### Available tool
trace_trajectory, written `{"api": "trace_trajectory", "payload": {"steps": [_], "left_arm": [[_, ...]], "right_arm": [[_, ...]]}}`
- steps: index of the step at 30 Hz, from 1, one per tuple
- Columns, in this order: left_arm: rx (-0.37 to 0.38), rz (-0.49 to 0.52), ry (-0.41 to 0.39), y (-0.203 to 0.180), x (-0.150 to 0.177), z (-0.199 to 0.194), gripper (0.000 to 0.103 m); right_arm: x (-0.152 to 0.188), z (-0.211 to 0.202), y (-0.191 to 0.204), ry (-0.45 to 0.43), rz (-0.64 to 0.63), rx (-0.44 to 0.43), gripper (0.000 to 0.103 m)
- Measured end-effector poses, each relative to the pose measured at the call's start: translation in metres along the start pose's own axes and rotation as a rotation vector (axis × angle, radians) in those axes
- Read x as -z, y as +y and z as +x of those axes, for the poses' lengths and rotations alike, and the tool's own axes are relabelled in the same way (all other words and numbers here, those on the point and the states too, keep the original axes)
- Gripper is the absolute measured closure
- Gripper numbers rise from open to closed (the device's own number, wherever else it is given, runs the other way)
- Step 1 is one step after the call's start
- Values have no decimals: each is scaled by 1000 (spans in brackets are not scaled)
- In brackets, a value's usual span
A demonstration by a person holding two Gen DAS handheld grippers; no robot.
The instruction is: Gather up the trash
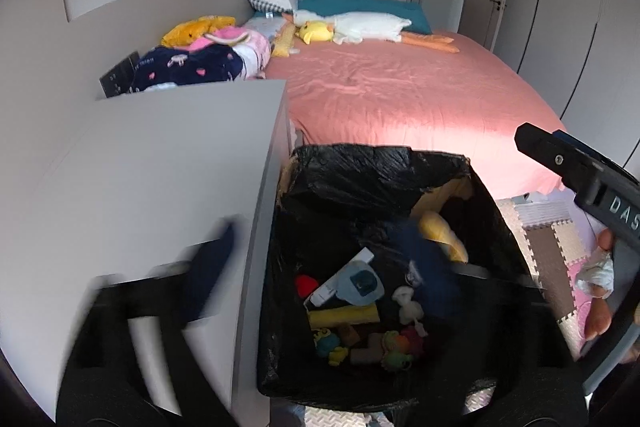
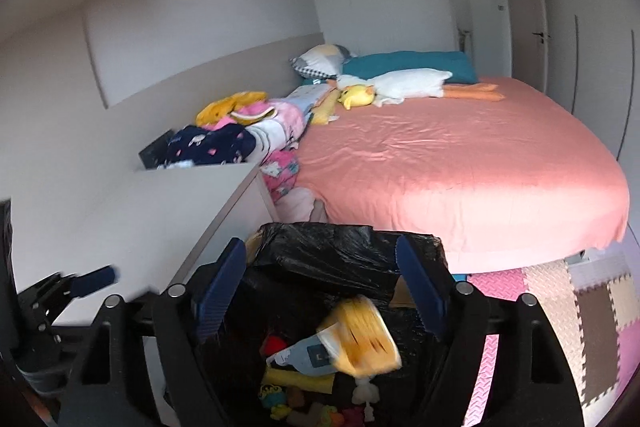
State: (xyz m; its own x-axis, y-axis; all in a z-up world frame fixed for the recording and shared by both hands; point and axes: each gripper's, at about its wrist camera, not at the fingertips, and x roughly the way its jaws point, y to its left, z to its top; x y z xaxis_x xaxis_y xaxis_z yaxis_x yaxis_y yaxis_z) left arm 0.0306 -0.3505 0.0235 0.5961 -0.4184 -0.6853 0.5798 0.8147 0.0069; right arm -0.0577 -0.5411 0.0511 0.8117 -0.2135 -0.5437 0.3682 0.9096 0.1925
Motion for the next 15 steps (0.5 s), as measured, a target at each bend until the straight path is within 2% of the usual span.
{"api": "trace_trajectory", "payload": {"steps": [4,15], "left_arm": [[-6,16,-3,-3,1,-1,6],[0,-21,11,4,3,0,6]], "right_arm": [[-1,1,-8,5,19,1,23],[1,3,-9,20,17,-5,23]]}}
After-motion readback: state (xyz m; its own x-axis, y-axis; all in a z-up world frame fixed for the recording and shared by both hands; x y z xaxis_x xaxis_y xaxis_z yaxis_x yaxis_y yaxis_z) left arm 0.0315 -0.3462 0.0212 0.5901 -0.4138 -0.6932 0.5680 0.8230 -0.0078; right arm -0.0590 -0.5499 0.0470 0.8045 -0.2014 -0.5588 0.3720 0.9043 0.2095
